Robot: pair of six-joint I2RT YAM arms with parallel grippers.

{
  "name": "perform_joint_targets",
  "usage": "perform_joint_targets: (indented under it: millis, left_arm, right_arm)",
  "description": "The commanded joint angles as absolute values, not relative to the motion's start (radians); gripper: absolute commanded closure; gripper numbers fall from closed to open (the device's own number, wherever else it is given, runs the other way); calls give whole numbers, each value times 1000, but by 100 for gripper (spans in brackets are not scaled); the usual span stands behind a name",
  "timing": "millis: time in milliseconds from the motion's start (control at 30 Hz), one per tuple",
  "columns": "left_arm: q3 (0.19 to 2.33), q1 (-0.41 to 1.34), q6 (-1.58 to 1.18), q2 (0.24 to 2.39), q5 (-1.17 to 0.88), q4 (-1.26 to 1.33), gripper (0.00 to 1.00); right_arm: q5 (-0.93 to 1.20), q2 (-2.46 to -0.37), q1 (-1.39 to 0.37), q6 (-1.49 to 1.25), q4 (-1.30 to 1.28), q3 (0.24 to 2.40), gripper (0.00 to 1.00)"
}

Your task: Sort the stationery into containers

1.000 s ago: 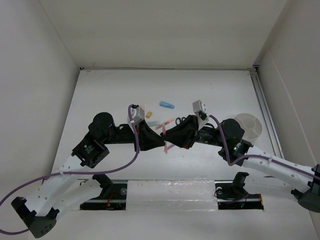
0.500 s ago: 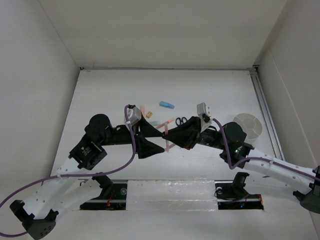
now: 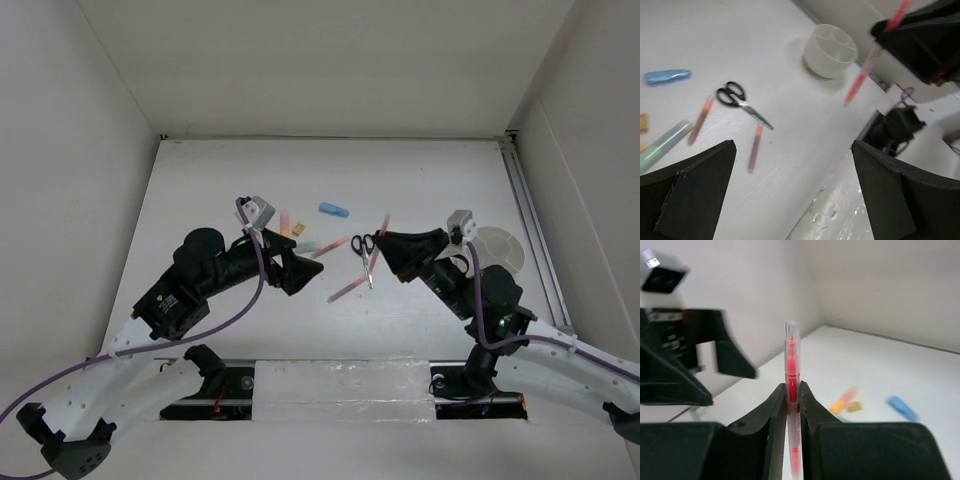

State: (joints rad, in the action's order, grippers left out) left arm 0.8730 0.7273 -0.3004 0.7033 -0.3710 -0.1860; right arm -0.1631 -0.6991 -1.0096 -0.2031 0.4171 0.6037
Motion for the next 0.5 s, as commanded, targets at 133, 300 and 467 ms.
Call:
perform_joint_targets:
  millis: [133,300,467]
  left_arm:
    - [872,729,-364,638,109,-328,0]
    - [871,729,-374,598,143,-328,0]
    - [862,729,-353,598,94,-319,0]
  right_arm:
    - [-808,-428,-1006,-74,344,486,100]
    - [-1054,-325,-986,-3,299,440,100]
    - [-1230,-325,-925,-5,282,431,100]
